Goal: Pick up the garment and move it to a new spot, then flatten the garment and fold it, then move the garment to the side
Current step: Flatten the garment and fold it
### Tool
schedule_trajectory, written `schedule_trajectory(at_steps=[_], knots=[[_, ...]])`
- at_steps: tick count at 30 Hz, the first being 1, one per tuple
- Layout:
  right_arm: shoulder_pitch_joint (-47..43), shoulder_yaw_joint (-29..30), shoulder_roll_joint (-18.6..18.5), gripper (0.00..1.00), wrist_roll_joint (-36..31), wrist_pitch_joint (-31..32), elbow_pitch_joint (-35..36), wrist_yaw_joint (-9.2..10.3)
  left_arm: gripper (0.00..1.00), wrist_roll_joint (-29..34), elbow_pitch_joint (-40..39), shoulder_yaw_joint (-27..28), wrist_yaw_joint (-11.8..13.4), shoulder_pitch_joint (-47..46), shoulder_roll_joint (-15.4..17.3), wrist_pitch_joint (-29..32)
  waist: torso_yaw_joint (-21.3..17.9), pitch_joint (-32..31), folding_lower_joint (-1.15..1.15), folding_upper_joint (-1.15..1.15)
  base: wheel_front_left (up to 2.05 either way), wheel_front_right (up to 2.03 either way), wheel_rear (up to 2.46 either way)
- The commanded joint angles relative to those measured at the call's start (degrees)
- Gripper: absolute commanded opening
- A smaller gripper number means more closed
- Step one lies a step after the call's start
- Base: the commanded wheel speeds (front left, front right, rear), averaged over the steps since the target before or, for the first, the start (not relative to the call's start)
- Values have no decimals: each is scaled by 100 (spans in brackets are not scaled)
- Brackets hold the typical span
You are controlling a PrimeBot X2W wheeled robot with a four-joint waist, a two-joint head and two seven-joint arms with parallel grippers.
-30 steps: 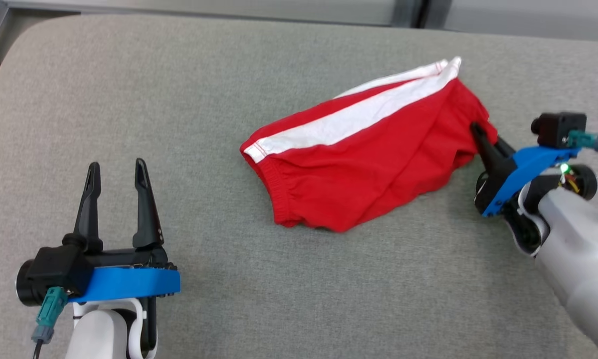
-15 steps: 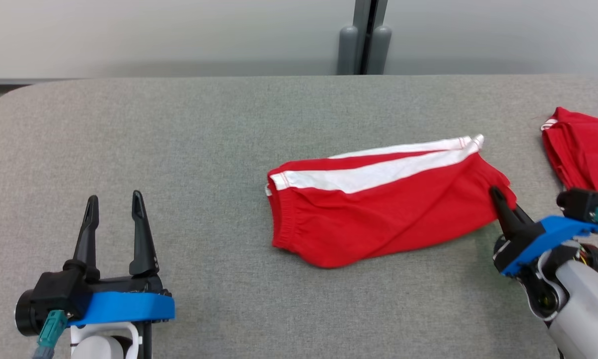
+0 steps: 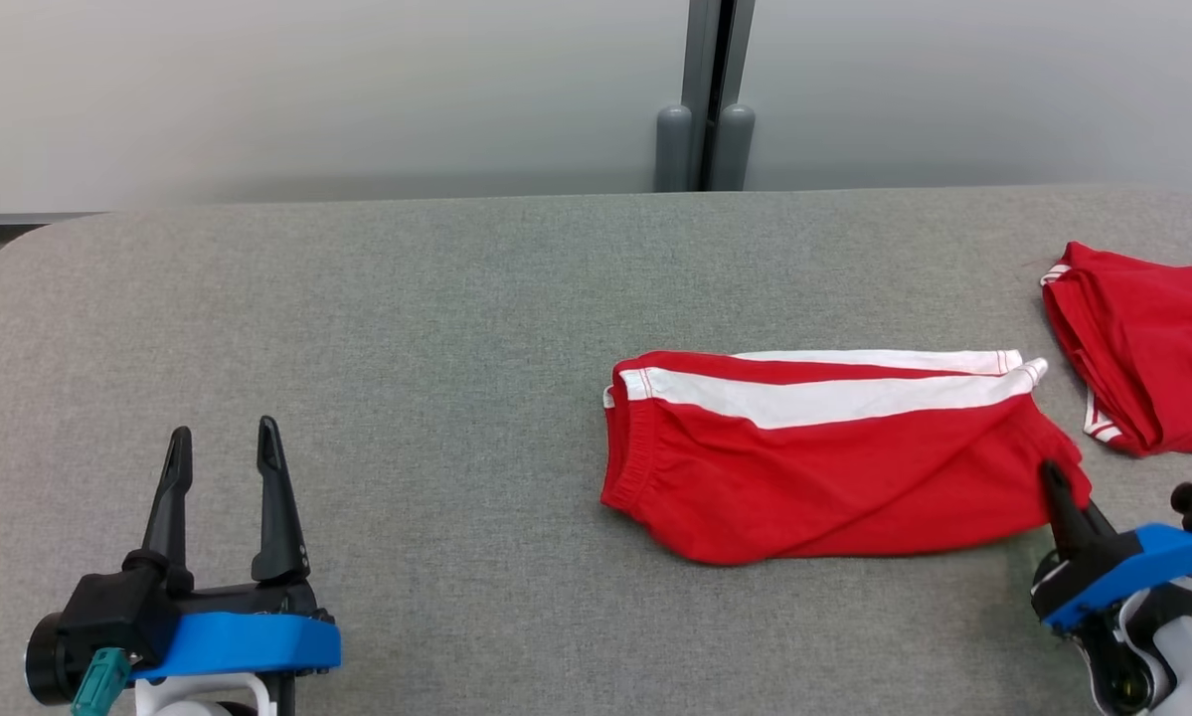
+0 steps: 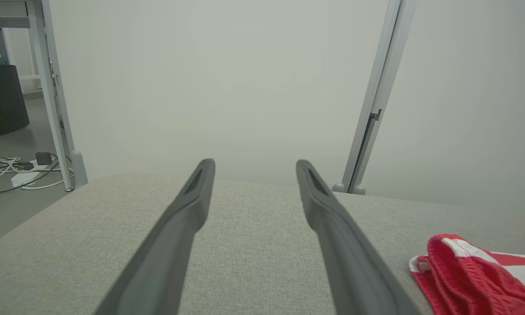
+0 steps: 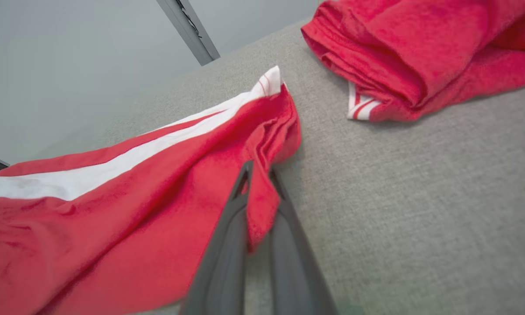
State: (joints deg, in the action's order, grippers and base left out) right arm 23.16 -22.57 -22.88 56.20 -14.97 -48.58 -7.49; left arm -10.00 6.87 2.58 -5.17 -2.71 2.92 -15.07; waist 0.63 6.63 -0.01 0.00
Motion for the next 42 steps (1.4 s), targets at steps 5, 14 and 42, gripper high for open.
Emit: schedule_trajectory(at_steps=[5,14,42], knots=[[371,246,231,0,-333,-28,341,-3,100,27,-18,2,-39,-43,-5,-12,1,17,1,0,0,0,0],[1251,-208,826,0,-932,-29,422,-3,100,-62,17,-149,-8,-157,-5,-13,260,57,1,0,0,0,0],[-102,-1606,1119,0,-1559,-28,1651,-3,100,-230,-37,-278,109,-24,-5,-12,655,30,1,0,0,0,0]])
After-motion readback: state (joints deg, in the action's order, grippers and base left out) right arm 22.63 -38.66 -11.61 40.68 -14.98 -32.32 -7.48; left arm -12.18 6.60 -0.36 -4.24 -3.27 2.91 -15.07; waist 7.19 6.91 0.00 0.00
